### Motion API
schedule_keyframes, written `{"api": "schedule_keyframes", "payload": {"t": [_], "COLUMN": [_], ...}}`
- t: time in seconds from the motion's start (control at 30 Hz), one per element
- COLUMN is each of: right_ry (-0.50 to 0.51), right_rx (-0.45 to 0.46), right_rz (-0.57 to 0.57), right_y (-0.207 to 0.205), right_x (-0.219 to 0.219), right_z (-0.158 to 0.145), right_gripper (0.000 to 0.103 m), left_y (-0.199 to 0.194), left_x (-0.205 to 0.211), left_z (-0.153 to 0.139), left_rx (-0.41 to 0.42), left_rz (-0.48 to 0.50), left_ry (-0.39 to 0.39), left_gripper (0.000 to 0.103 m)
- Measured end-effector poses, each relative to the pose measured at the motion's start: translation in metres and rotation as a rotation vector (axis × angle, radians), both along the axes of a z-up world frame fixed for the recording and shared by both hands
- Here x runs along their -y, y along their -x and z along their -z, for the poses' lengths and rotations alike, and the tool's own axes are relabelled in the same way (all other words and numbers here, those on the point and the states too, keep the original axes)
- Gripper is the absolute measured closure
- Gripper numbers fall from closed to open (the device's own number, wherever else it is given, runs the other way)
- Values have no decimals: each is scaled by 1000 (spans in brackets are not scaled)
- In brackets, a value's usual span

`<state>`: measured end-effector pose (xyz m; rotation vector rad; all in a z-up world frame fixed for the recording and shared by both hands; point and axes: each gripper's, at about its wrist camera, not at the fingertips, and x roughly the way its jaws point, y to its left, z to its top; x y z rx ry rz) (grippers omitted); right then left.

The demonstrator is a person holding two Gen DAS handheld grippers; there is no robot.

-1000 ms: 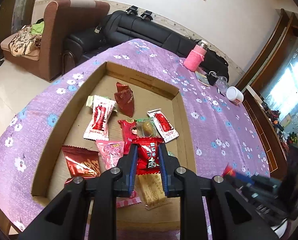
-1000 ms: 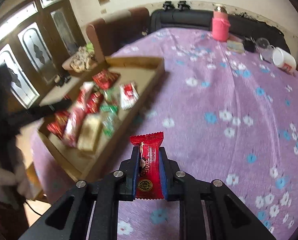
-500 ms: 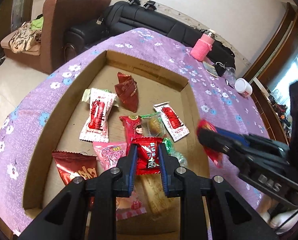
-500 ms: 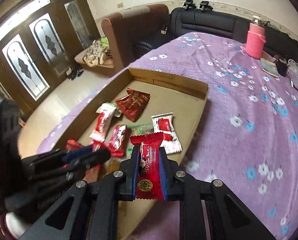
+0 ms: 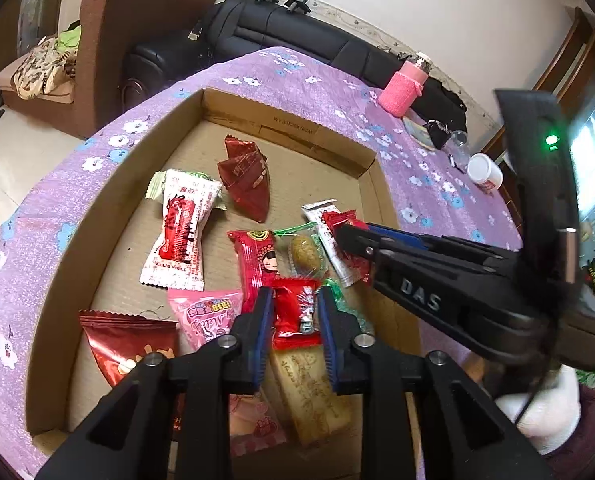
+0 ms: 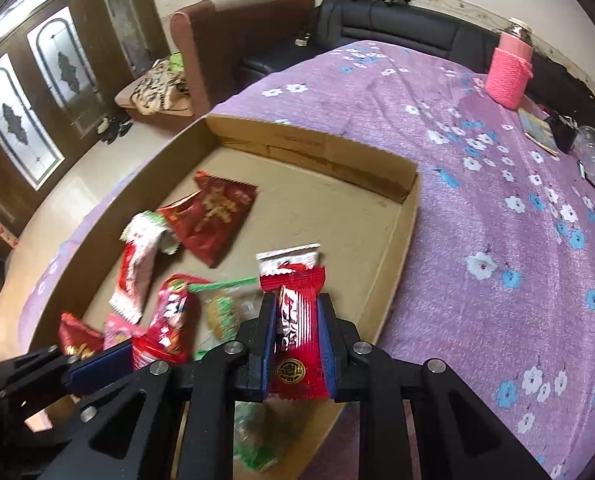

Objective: Organize snacks

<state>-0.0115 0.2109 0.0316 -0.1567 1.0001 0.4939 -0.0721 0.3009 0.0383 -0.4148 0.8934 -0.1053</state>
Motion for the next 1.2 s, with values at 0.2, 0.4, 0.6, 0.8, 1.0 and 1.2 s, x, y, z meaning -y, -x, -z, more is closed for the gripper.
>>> {"api": "schedule_keyframes", "payload": {"t": [0.2,0.4,0.6,0.8,1.0,1.2], "right_ry": [-52,-131,-183,-217,-207,-199], "right_rx": [40,97,135,147,176,191], "right_rz": [34,92,150,203,221,227], "right_y": [1,24,55,82,106,119], "right_x": [13,42,74,100,111,118], "right_z": [-15,-38,-47,-46,-44,-43], "right_gripper": [63,53,49,46,40,40], "left_y": [6,18,35,48,53,60], "left_x": [-1,8,31,51,63,72], "left_z": [-11,-29,-46,-53,-54,-57], "left_rx": [32,81,129,131,113,110], "left_rz": [-17,-33,-74,-130,-127,-129], "left_ry": [9,-55,-230,-362,-389,-406], "left_gripper": [56,49,33,20,20,20]}}
